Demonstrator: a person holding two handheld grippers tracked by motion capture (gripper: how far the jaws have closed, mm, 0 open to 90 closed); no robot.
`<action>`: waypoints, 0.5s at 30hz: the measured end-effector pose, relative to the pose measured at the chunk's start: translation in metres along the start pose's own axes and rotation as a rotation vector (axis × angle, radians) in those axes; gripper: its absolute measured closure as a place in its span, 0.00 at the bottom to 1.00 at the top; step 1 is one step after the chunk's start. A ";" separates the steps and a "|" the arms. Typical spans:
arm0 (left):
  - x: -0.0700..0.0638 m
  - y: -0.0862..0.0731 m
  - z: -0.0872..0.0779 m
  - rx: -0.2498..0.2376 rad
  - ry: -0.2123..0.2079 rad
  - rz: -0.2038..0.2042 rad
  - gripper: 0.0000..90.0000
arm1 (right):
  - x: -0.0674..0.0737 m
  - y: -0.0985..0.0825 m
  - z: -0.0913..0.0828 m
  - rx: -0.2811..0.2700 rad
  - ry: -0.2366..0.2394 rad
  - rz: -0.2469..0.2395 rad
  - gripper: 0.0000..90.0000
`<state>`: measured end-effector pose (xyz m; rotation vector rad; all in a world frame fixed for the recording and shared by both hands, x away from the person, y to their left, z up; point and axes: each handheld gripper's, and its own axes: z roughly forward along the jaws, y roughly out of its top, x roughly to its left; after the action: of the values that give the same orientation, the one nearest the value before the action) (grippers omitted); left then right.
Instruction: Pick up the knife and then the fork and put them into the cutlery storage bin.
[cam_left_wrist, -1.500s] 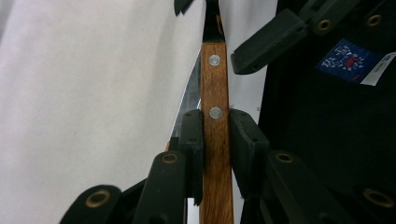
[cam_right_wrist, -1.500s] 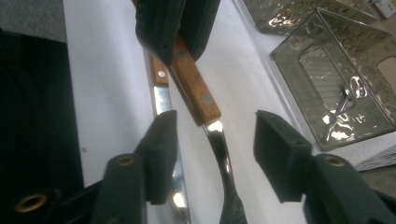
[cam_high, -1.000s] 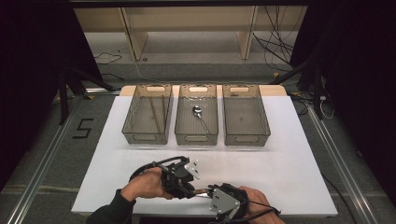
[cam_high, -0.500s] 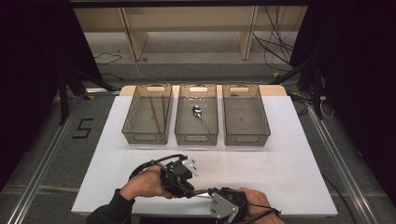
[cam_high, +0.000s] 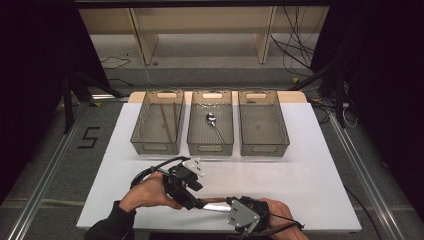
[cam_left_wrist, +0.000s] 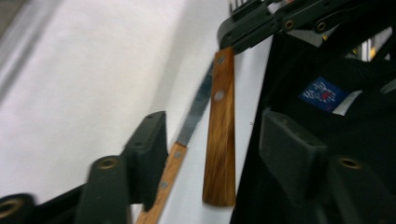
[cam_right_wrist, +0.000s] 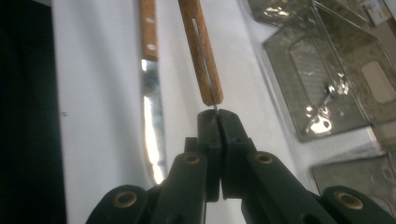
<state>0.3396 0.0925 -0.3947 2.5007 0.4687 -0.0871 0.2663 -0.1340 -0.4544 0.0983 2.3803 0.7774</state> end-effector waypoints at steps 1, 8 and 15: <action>0.001 -0.001 -0.003 -0.019 0.005 -0.011 0.38 | -0.003 -0.001 -0.001 0.007 -0.002 0.014 0.99; 0.008 -0.008 -0.022 -0.117 0.057 -0.026 0.27 | -0.027 -0.011 -0.010 0.023 -0.042 0.094 0.99; 0.018 -0.018 -0.017 -0.146 0.099 -0.045 0.23 | -0.066 -0.020 -0.020 0.005 -0.061 0.280 0.99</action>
<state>0.3492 0.1210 -0.3932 2.3596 0.5515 0.0518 0.3093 -0.1772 -0.4170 0.4588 2.3383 0.8831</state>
